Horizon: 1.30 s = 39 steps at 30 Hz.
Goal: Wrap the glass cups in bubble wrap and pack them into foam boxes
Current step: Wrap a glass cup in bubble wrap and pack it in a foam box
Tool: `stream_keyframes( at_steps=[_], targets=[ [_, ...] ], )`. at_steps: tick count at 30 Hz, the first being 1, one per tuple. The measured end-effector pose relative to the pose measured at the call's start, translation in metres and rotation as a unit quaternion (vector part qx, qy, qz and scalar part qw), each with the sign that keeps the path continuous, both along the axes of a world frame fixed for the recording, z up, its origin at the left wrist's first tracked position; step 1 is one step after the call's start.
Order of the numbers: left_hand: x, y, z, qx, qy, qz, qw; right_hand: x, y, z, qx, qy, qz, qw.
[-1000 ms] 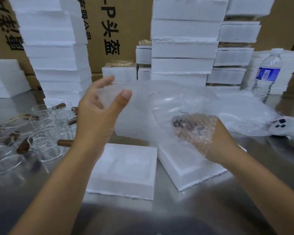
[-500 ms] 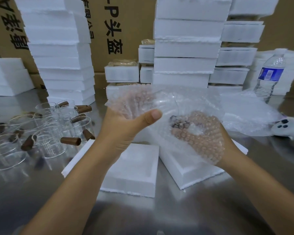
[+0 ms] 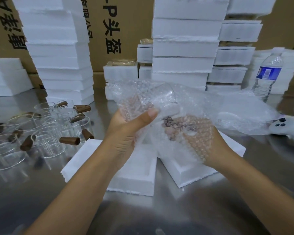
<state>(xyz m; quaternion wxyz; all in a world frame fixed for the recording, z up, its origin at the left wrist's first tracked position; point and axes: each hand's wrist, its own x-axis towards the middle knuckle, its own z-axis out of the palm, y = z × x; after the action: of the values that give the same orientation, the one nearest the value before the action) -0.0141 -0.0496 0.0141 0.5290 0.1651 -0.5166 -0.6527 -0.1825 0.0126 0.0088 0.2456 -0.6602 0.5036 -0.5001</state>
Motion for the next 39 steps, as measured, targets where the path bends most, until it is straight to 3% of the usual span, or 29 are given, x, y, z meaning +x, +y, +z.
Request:
stream_keyframes(
  at_steps=[5, 11, 14, 16, 18, 26, 32, 39],
  targets=[
    [-0.004, 0.002, -0.001, 0.072, 0.027, -0.016, 0.997, -0.008, -0.001, -0.009, 0.039, 0.051, -0.024, 0.998],
    [0.002, -0.008, -0.005, 0.209, 0.154, -0.026, 0.965, -0.004, -0.001, 0.016, -0.081, -0.104, -0.077, 0.988],
    [0.005, -0.013, -0.006, 0.231, 0.179, -0.025, 0.956, -0.007, 0.002, 0.015, -0.118, -0.028, -0.051, 0.991],
    [0.005, -0.013, -0.006, 0.236, 0.184, -0.033, 0.954, -0.008, 0.003, 0.016, -0.119, 0.066, -0.084, 0.987],
    [0.005, -0.013, -0.007, 0.237, 0.199, -0.049, 0.950, -0.005, 0.002, 0.021, -0.122, 0.091, -0.115, 0.982],
    [0.006, -0.010, -0.007, 0.241, 0.229, -0.110, 0.937, 0.008, -0.013, 0.071, -0.075, -0.108, -0.125, 0.983],
    [0.008, -0.009, -0.006, 0.206, 0.257, -0.081, 0.941, 0.025, -0.020, 0.110, 0.062, -0.249, -0.068, 0.964],
    [0.007, -0.005, -0.004, 0.167, 0.267, -0.134, 0.940, 0.043, -0.026, 0.135, 0.007, -0.310, -0.063, 0.949]
  ],
)
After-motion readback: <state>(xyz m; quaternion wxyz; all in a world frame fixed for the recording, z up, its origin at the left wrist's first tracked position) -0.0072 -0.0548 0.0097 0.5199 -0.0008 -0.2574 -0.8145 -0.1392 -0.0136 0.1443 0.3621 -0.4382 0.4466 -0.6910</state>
